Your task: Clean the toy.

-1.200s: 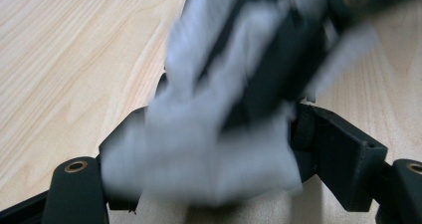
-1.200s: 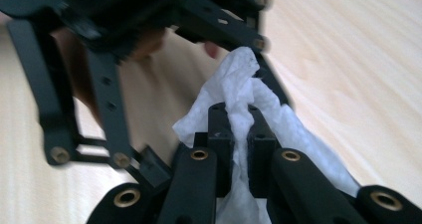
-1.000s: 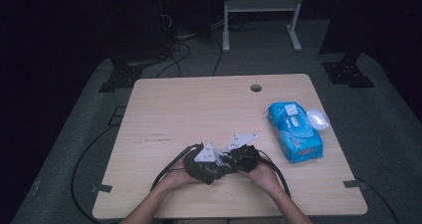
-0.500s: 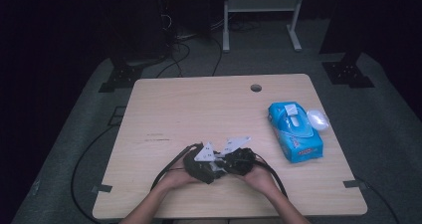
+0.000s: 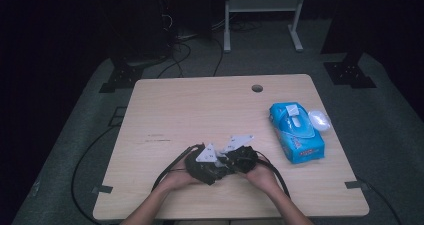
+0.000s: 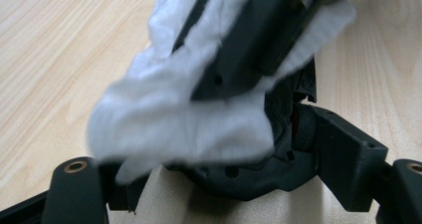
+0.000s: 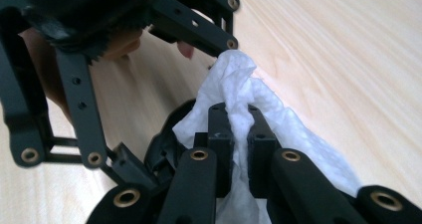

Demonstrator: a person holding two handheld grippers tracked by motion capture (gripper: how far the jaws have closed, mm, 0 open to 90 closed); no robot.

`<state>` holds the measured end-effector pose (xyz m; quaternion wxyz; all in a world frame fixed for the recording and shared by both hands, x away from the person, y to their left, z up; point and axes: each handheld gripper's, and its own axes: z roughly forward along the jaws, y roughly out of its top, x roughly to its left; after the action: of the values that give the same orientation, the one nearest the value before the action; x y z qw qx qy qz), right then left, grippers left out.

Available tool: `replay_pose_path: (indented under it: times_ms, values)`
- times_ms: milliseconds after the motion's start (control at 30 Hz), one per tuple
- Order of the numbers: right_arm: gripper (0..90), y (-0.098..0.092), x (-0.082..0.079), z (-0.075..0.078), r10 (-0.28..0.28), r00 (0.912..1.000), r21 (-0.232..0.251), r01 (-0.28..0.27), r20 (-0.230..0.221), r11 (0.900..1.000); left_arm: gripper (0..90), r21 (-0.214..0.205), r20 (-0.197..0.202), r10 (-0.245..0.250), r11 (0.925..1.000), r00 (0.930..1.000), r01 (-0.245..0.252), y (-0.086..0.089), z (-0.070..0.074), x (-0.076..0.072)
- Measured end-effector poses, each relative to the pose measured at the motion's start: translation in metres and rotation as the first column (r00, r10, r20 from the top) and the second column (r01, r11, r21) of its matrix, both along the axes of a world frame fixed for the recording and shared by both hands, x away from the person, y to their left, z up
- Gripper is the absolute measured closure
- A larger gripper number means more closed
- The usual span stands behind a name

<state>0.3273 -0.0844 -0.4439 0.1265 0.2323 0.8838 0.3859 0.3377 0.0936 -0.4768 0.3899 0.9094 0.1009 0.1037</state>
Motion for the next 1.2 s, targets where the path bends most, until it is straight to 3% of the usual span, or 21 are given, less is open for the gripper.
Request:
replay_pose_path:
  times_ms: [33,133,267,333,467,567,600,767,900,1000,1200]
  values:
    - [84.4,0.003,0.001,0.0,0.015,0.9997,0.013,-0.015,-0.019,0.9998,24.0,0.002,0.002,0.001,1.0,1.0,-0.001,-0.001,0.0,-0.001]
    - [84.4,0.009,0.001,-0.002,0.029,0.9996,0.001,-0.029,-0.005,0.9996,24.0,-0.007,-0.004,0.004,1.0,1.0,-0.004,0.0,0.0,-0.001]
    - [84.5,-0.003,0.001,0.001,0.004,1.0,-0.019,-0.004,-0.006,0.9998,24.0,-0.004,-0.001,0.0,1.0,1.0,0.0,0.001,0.0,0.0]
    - [84.4,-0.011,0.0,0.001,-0.001,0.9996,-0.008,0.001,-0.029,1.0,24.0,-0.003,0.001,-0.001,1.0,1.0,0.001,0.001,0.0,0.0]
    - [84.3,-0.006,-0.006,-0.002,0.04,0.9975,0.007,-0.04,-0.058,0.9992,24.0,0.007,0.006,-0.004,1.0,1.0,0.004,0.001,0.0,0.0]
    - [84.4,-0.001,-0.011,-0.003,0.061,0.9972,-0.005,-0.061,-0.043,0.9981,24.0,0.01,0.005,-0.007,0.9999,1.0,0.007,0.002,0.0,0.0]
    - [84.3,-0.005,-0.011,-0.003,0.053,0.9977,-0.005,-0.053,-0.044,0.9986,24.0,-0.009,-0.003,0.005,0.9999,1.0,-0.005,0.002,-0.001,0.0]
    - [84.4,-0.033,-0.011,-0.002,-0.011,0.9991,0.009,0.011,-0.041,0.9999,24.0,-0.001,0.007,-0.002,1.0,1.0,0.002,0.002,0.0,0.0]
    - [84.3,-0.025,-0.014,-0.005,0.018,0.9983,0.024,-0.017,-0.056,0.9996,24.0,0.0,0.006,0.002,1.0,1.0,-0.002,0.0,0.0,0.0]
    - [84.3,-0.015,-0.016,-0.006,0.038,0.9984,0.013,-0.038,-0.043,0.9992,24.0,-0.01,0.0,0.007,0.9999,1.0,-0.007,0.002,-0.001,0.0]
    - [84.3,-0.037,-0.013,-0.004,-0.007,0.9987,0.024,0.009,-0.051,0.9997,24.0,-0.012,0.001,0.007,0.9999,1.0,-0.007,0.002,-0.001,0.0]
